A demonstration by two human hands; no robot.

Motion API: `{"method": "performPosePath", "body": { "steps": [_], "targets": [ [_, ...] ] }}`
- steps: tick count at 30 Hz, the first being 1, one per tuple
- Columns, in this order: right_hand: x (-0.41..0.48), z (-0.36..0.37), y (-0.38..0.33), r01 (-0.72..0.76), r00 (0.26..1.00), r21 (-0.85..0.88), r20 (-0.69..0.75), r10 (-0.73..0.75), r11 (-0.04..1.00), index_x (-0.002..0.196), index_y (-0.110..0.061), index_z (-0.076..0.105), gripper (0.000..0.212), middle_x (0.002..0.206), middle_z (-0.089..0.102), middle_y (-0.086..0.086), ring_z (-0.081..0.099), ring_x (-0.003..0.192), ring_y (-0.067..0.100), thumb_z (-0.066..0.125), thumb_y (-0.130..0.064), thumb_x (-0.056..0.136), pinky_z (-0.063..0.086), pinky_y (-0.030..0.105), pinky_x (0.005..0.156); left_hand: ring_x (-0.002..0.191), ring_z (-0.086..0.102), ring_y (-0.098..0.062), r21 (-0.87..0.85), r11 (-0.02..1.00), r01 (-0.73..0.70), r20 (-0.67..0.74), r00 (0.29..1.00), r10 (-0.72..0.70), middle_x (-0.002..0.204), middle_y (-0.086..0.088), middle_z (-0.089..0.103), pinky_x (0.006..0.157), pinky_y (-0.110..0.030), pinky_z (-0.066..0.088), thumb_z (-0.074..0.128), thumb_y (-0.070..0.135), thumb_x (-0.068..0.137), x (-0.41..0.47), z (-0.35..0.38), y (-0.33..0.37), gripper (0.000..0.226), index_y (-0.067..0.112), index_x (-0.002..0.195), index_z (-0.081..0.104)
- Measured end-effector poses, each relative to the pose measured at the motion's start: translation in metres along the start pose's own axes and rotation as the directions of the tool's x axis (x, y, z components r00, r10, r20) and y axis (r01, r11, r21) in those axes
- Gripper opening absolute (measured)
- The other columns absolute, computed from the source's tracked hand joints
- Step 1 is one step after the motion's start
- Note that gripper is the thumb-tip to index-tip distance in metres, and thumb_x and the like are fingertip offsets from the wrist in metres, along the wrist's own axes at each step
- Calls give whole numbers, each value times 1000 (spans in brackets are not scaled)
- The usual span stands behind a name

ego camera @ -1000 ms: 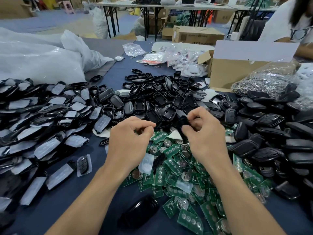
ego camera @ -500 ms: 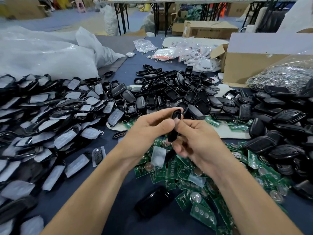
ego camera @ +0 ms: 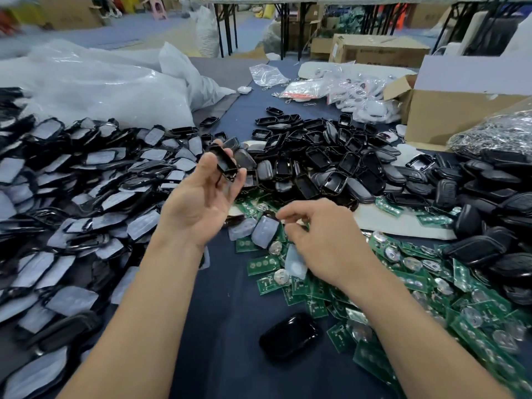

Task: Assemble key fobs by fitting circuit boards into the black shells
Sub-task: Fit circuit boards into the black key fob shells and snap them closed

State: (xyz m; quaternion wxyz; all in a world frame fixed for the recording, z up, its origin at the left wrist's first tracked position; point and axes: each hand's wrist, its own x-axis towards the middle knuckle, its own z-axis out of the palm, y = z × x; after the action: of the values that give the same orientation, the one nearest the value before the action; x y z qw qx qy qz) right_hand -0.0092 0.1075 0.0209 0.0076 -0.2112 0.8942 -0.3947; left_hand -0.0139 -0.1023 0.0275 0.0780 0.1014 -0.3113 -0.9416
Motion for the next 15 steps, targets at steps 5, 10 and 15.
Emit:
{"method": "performPosePath", "body": {
  "steps": [5,10,15],
  "targets": [
    [47,28,-39,92,988,-228,140,-61,969,117,-25,75,27,112,73,8,59,111,29,61,-16,95,52,40,95,116,66,-18,-217,976,-16,26,999,22,120,-5,72,87,-35,63,64,19,94,3,-18,20,35,11,127,67],
    [66,46,-59,211,949,-403,301,-88,891,112,-22,75,26,100,70,6,62,106,33,73,-19,86,54,38,89,105,69,-18,-262,965,-19,77,996,40,114,-6,71,94,-31,59,60,20,99,2,-23,26,25,9,120,69],
    [62,47,-60,222,942,-444,327,-74,868,93,-25,78,12,81,56,-1,62,88,28,77,-17,85,51,32,79,105,65,-17,-336,941,-43,108,991,84,107,-8,71,93,-33,60,53,21,105,3,-23,28,24,10,122,67]
  ]
}}
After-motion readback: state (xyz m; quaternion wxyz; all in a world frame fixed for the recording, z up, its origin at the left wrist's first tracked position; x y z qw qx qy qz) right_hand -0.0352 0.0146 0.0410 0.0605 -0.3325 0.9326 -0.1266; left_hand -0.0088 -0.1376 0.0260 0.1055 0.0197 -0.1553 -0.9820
